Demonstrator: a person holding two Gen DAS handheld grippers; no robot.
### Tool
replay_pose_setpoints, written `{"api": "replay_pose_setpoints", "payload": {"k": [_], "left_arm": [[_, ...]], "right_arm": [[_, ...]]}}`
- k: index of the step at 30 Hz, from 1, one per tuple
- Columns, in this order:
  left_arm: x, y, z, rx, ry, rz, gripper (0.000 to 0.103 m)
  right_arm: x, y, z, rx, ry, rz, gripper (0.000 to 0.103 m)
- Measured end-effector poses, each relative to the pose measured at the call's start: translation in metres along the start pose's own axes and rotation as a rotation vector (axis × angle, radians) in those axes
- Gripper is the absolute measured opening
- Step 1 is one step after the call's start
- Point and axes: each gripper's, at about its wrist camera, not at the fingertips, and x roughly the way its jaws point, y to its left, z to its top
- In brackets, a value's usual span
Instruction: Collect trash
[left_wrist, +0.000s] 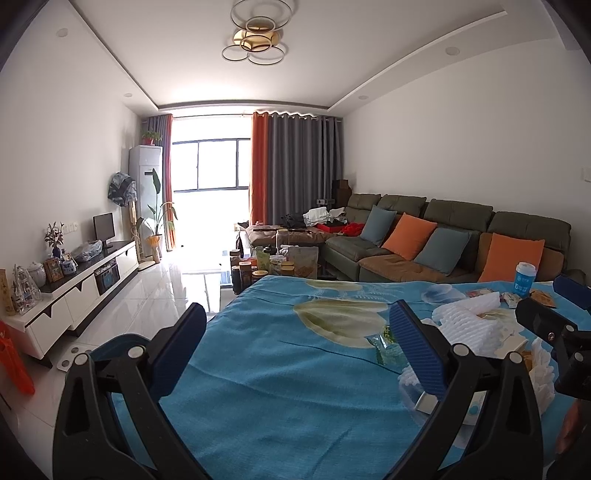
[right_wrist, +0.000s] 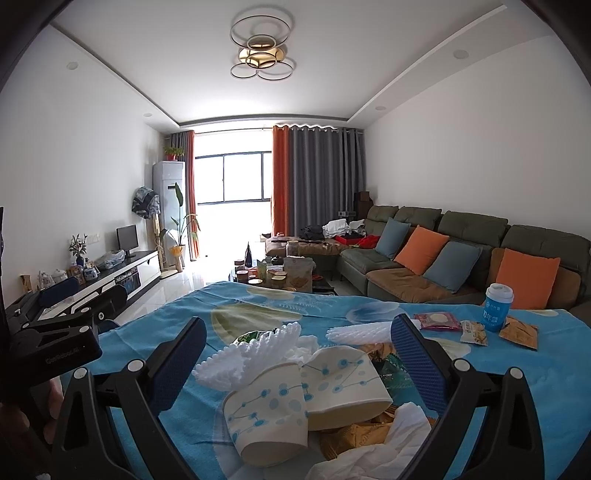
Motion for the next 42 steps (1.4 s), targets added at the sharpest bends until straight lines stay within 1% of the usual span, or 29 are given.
{"api": "replay_pose_setpoints", "payload": {"k": [31,38,42], "left_arm": [[-0.0035,0.0015,-0.0012,-0.004,-0.003,-0.007,0.098],[-0.004,0.0009,-0.0024,-0.001,-0.003,-0.015,0.098],[-0.0026,0.0001,-0.0039,0.0,0.003,-0.035,0.098]], "right_arm": [[0.0012,-0.003,-0.0044,0.008,-0.01,-0.006,0.097],[0.0011,-0.0036,-0.0049,0.01,-0.007,-0.004,0.097],[0.0019,-0.005,-0.0059,0.015,0.0,0.0,0.097]]}}
